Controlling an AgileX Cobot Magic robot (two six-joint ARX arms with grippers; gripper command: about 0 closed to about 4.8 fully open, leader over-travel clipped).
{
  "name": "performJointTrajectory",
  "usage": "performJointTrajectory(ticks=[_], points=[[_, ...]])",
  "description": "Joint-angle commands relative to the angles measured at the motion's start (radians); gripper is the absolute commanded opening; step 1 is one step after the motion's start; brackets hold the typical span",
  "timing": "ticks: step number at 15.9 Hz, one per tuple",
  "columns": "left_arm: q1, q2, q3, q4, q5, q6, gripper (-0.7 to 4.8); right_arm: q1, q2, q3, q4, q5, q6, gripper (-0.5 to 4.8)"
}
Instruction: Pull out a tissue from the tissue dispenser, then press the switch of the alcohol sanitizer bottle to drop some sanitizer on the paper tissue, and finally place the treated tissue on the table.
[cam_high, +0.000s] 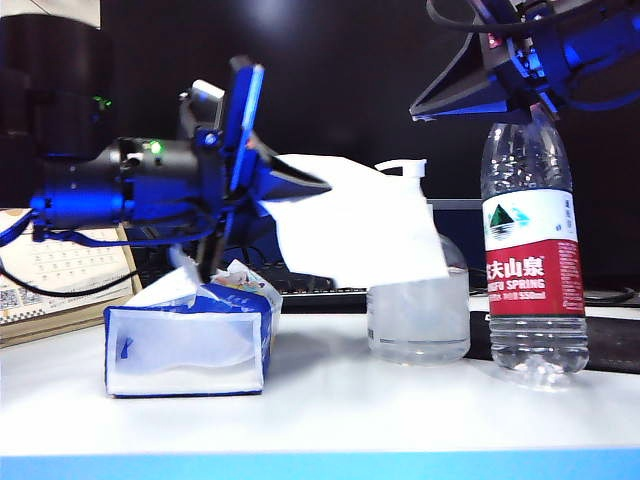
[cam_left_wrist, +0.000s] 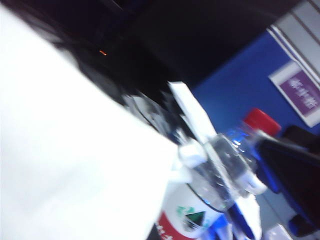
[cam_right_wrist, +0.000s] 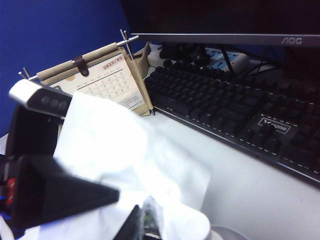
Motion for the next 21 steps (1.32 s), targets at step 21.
performJointTrajectory(ticks=[21], points=[[0.001, -0.002, 0.074, -0.051, 0.084, 0.018, -0.06, 0.001, 0.14, 0.005, -0.01, -0.002, -0.018, -0.05]])
